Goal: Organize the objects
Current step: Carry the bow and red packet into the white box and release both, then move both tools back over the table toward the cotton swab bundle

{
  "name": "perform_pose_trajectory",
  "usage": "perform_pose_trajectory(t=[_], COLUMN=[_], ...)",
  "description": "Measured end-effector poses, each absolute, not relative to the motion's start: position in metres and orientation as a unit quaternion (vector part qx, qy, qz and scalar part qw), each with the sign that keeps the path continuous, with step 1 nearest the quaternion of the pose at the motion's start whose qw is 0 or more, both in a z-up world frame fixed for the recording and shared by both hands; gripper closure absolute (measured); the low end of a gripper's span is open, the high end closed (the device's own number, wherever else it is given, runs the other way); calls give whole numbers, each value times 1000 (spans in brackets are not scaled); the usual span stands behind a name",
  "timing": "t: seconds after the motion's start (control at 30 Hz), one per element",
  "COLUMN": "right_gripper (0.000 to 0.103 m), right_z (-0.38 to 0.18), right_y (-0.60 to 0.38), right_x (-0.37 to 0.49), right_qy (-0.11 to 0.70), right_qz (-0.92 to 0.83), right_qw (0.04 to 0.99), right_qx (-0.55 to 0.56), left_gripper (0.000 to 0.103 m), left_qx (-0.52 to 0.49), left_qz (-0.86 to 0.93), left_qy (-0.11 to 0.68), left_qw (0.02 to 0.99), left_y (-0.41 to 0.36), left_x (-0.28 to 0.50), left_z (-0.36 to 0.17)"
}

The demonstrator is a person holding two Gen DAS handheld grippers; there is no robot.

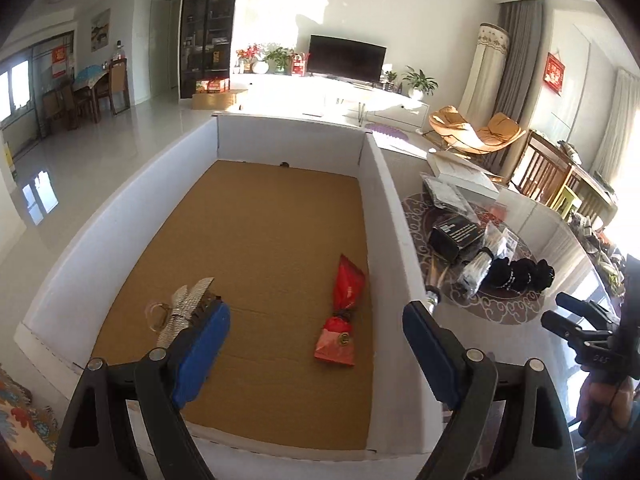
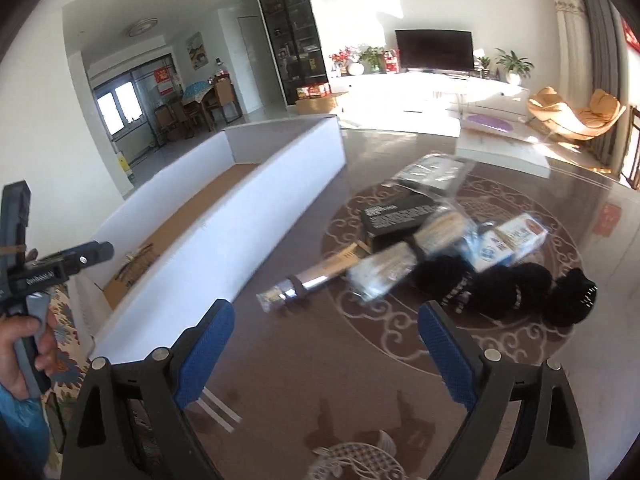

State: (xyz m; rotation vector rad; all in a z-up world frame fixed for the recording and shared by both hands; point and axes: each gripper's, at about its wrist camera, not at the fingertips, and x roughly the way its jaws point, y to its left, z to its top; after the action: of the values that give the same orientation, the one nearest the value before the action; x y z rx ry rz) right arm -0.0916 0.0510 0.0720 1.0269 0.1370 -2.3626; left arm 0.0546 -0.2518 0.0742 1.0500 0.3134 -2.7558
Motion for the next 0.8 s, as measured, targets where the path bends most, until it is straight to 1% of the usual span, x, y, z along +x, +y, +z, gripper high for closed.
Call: perform_pose_trajectory(t=[0.07, 0.17, 0.3, 0.47, 0.63, 0.8], right_gripper=[10, 10, 10, 10, 9, 5], right_z=[52, 35, 22, 11, 10, 6], right_y=[95, 139, 160, 161, 163, 149], right_x=[-97, -101, -108, -114, -114, -114], right_qy=[56, 54, 63, 50, 39, 76], right_qz=[-884, -887, -886, -881, -881, -876], right_qw=[232, 189, 170, 177, 179, 170], right_qx=[403, 418, 427, 435, 437, 444], left_gripper=[15, 14, 14, 14, 14, 14], left_qx=[348, 353, 386, 402, 406, 433], left_qz=[-932, -932, -917, -911, -908, -893], left_qy=[95, 72, 39, -8, -31, -53], left_qw=[38, -40, -95, -91, -97, -111], left_y=[-219, -166, -104, -69, -61, -51], left_x=[47, 37, 11, -42, -112, -163], left_z=[82, 81, 55, 30, 18, -11])
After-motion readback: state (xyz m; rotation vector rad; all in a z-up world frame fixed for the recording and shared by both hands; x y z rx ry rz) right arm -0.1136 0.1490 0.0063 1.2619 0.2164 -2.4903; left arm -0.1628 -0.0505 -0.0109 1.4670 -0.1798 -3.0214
